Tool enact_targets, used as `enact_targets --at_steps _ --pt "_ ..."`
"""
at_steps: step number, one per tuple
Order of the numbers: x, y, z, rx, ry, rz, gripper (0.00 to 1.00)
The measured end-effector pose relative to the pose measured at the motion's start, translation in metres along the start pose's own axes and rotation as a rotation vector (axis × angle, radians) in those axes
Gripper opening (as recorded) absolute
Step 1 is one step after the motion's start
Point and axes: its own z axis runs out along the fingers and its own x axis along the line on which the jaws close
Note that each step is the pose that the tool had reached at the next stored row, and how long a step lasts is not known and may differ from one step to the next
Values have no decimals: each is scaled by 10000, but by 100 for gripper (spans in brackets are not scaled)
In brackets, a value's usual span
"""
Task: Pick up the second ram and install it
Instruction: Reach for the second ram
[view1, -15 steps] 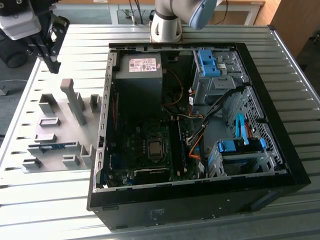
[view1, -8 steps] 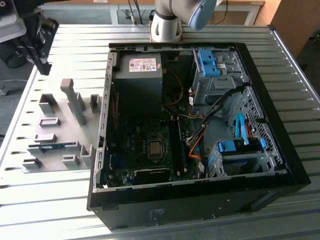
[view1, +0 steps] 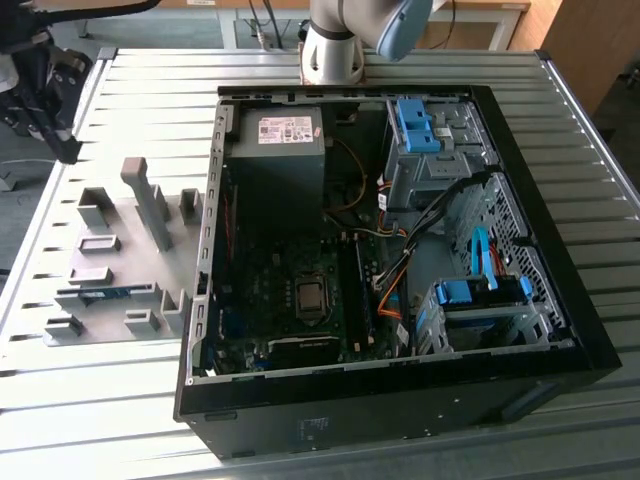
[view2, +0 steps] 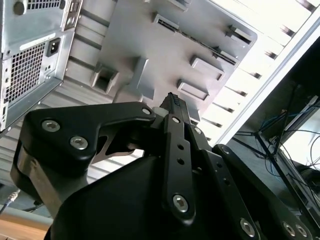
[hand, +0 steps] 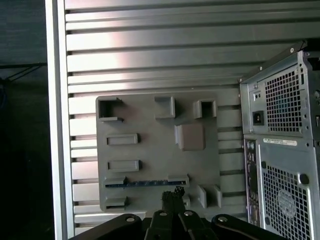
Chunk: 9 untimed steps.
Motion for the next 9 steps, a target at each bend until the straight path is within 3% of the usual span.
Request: enact_targets --at_steps 5,9 --pt "183 -44 3 0 0 -2 10" --pt "186 -44 2 0 0 -3 10"
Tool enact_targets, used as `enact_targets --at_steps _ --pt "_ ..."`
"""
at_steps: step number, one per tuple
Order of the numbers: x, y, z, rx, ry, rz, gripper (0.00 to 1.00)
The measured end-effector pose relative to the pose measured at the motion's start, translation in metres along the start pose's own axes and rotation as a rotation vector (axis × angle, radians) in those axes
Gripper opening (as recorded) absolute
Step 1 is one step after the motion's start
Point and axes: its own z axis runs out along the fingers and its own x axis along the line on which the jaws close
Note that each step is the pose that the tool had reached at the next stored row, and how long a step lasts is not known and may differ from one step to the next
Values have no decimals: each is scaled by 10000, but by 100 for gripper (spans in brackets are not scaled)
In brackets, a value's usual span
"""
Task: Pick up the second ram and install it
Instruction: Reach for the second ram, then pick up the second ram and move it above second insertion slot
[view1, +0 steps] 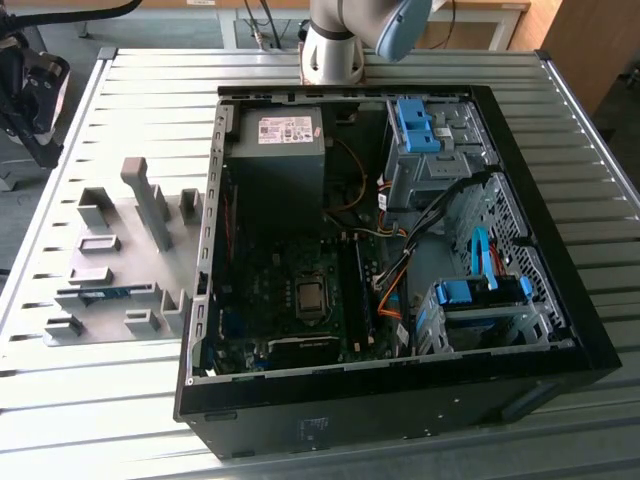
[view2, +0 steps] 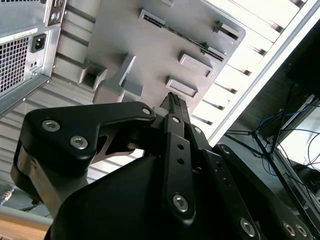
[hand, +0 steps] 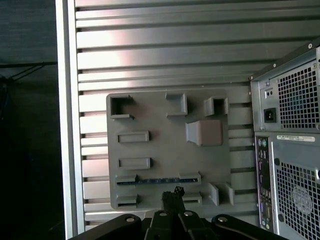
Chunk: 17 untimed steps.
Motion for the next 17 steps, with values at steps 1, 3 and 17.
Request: enact_targets --at_steps 1,3,17 --pt "0 0 0 0 1 0 10" --pt "0 0 0 0 0 -1 10" --pt "1 0 2 -3 28 -639 10"
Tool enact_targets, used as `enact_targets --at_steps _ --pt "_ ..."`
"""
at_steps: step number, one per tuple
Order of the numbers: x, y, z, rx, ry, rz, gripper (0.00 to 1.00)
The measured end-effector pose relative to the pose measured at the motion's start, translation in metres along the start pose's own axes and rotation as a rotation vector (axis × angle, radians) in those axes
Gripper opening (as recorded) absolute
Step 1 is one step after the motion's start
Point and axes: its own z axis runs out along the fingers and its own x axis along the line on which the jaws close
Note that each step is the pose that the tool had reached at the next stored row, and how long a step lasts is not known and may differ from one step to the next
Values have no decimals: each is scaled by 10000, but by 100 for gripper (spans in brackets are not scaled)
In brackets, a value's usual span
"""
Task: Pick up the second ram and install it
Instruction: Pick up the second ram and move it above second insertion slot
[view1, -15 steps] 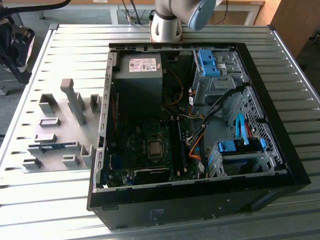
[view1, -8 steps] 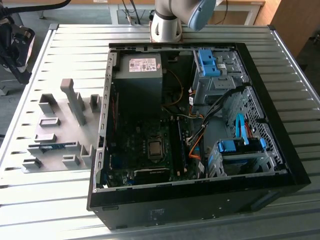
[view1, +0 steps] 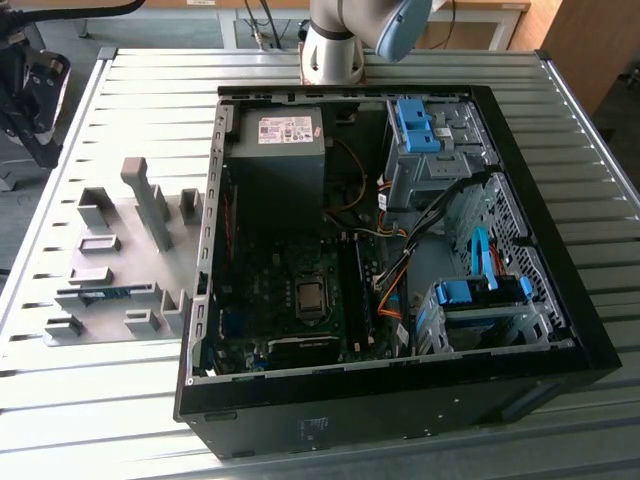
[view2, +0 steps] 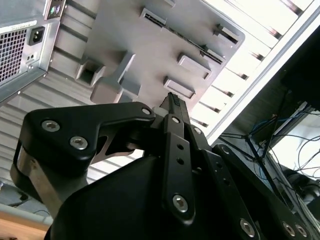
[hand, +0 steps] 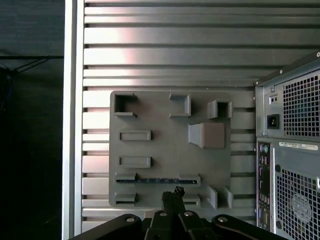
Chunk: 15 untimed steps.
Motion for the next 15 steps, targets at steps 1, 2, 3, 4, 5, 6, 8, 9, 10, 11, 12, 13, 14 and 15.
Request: enact_targets --at_steps 1,2,3,4,5,6,8,9,10,11,12,13,14,15 --pt "0 0 1 2 7 -182 10" --pt "0 0 2 10 15 -370 10" --pt "-1 -1 3 25 24 -538 10" --pt "-1 -1 4 38 30 -706 10" --pt "-1 -1 6 52 37 -871 10" --pt "0 -1 6 67 44 -1038 10" --pt "-1 -1 9 92 59 -1385 10" --pt "0 -1 9 109 67 -1546 10" --pt "0 -1 10 130 75 -1705 10" --pt "0 -1 11 163 83 -1864 10" --pt "0 -1 12 193 89 -2012 10" --pt "0 -1 14 211 95 -2167 10" --pt "0 -1 15 222 102 -2336 10" --pt "-1 -2 16 231 109 -2513 10"
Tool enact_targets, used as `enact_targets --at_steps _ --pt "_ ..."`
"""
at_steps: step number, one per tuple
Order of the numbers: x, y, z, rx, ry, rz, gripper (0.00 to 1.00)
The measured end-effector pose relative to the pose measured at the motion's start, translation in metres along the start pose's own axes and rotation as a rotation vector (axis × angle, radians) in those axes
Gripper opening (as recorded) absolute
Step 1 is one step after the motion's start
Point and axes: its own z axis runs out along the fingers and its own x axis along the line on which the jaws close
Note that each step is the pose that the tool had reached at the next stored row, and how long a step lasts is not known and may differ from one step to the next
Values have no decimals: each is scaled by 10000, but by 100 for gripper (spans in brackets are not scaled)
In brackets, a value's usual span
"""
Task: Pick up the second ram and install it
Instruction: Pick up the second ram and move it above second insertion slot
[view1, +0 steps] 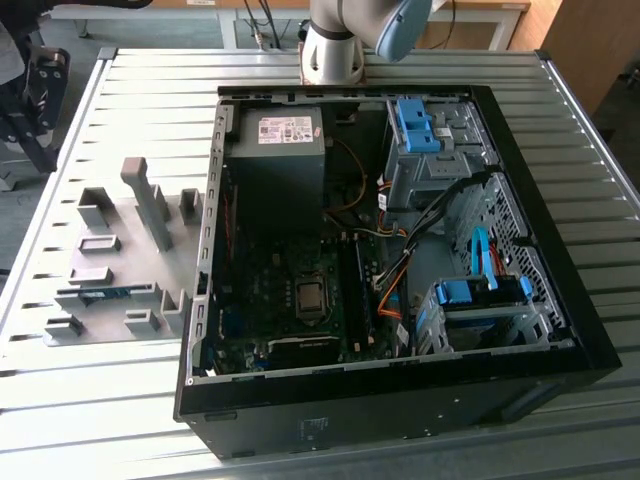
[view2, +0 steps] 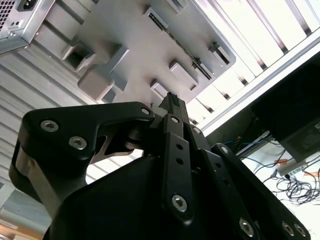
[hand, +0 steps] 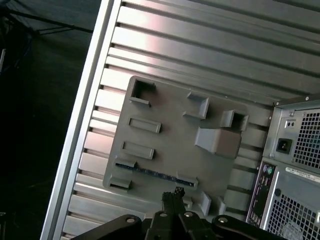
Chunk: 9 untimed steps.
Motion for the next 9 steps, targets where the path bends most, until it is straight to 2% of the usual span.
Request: enact_targets --at_steps 6,9 --pt "2 1 3 85 37 -771 10" --pt "5 2 3 91 44 -1061 10"
